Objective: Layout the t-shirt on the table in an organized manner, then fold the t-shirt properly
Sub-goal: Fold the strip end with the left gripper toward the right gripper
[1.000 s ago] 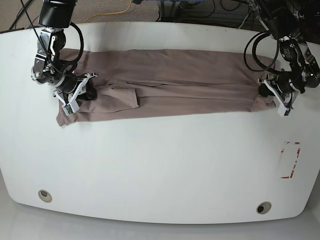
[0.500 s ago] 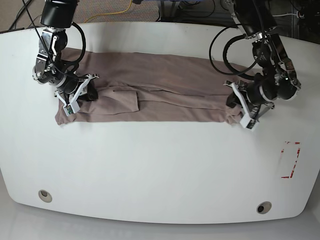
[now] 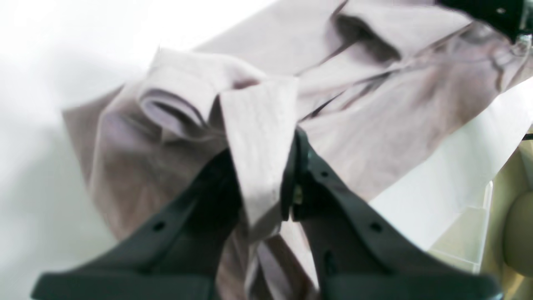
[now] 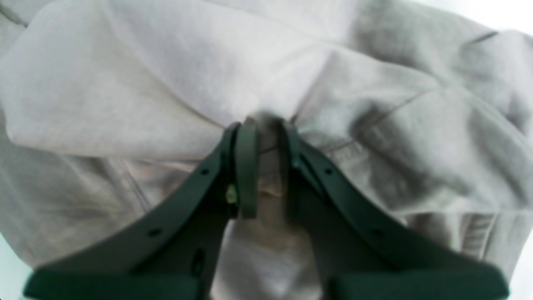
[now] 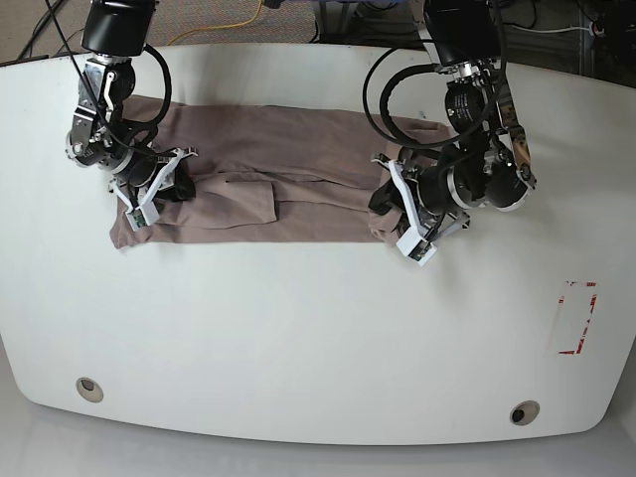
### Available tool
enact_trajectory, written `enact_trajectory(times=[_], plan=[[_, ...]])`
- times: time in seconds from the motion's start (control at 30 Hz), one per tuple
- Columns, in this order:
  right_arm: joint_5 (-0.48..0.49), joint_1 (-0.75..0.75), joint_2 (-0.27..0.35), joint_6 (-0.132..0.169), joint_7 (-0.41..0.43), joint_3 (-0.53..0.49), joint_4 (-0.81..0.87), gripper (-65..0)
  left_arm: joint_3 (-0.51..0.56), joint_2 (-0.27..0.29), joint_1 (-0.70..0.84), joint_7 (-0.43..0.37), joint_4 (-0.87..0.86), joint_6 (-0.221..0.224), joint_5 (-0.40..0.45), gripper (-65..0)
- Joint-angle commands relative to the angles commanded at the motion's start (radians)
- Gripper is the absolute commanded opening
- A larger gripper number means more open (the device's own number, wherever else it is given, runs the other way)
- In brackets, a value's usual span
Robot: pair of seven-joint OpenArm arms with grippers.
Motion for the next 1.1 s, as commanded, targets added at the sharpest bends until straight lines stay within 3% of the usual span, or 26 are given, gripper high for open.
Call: enact_trajectory(times=[0.33, 0.7, 0.93, 1.0, 1.1], plan=[[0.0, 0.0, -0.006, 0.0, 0.0, 0.0, 0.0, -55.5, 0.003, 0.0, -0.014, -0.054, -0.06, 0.0, -0.003, -61.4], [0.0, 0.0, -0.02, 0.0, 0.0, 0.0, 0.006, -55.5, 0.044, 0.0, -0.046, -0.061, -0.121, 0.0, -0.005, -61.4], [0.0, 0.0, -0.021, 0.0, 0.0, 0.0, 0.037, -55.5, 0.044, 0.0, -0.049, -0.095, -0.175, 0.0, -0.069, -61.0], [0.0, 0.0, -0.021, 0.0, 0.0, 0.0, 0.037, -55.5, 0.044, 0.0, -0.06, -0.1, -0.187, 0.0, -0.075, -57.1], [0.0, 0.0, -0.021, 0.0, 0.0, 0.0, 0.037, -55.5, 0.044, 0.0, -0.069, -0.1, -0.203, 0.0, -0.101, -46.0]])
